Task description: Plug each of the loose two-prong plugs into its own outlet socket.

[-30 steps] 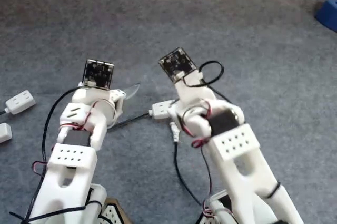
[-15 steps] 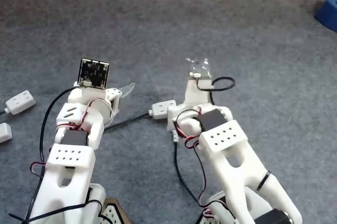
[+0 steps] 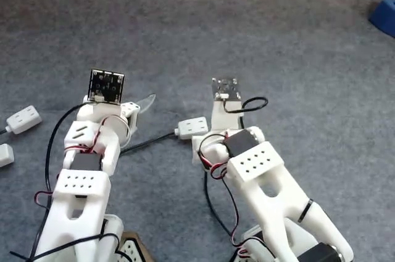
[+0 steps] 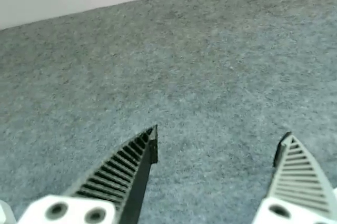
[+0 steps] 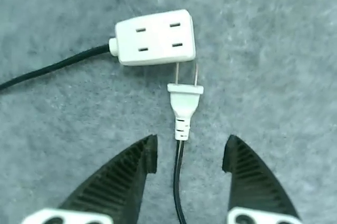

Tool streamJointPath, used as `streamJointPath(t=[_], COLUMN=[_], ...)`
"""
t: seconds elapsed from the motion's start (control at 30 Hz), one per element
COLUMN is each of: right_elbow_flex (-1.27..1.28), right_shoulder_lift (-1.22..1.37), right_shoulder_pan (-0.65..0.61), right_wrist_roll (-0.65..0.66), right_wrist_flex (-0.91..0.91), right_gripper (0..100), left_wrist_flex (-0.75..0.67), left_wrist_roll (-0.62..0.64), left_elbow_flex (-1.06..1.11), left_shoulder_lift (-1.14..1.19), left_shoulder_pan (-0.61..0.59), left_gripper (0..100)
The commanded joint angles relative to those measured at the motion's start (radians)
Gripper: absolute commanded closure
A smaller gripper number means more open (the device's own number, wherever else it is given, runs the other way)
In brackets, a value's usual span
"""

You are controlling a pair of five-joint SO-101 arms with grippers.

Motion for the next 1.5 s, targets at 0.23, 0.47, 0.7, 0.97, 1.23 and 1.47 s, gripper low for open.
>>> streamJointPath(t=[0.23, 0.47, 0.7, 0.97, 1.23, 1.47], right_elbow_flex=[-0.194, -0.211, -0.208, -0.217, -0.225, -0.236], right_shoulder_lift=[0.266, 0.312, 0.315, 0.420, 0.473, 0.478], right_shoulder_pan=[-0.024, -0.085, -0.058, -0.007, -0.018, -0.024], right_wrist_roll=[0.124, 0.092, 0.032, 0.031, 0.034, 0.080], right_wrist_flex=[0.012, 0.013, 0.012, 0.016, 0.005, -0.048], right_gripper=[87.8, 87.5, 87.5, 87.5, 87.5, 87.5], left_wrist_flex=[-0.020, -0.020, -0.020, -0.020, -0.017, -0.017], left_wrist_roll=[-0.005, -0.005, -0.005, -0.005, -0.005, -0.005], left_elbow_flex=[0.004, 0.004, 0.005, 0.005, 0.005, 0.004], left_shoulder_lift=[-0.012, -0.012, -0.012, -0.012, -0.012, -0.016], left_shoulder_pan=[-0.007, -0.010, -0.010, -0.010, -0.008, -0.008], left_gripper=[65, 65, 65, 65, 65, 65])
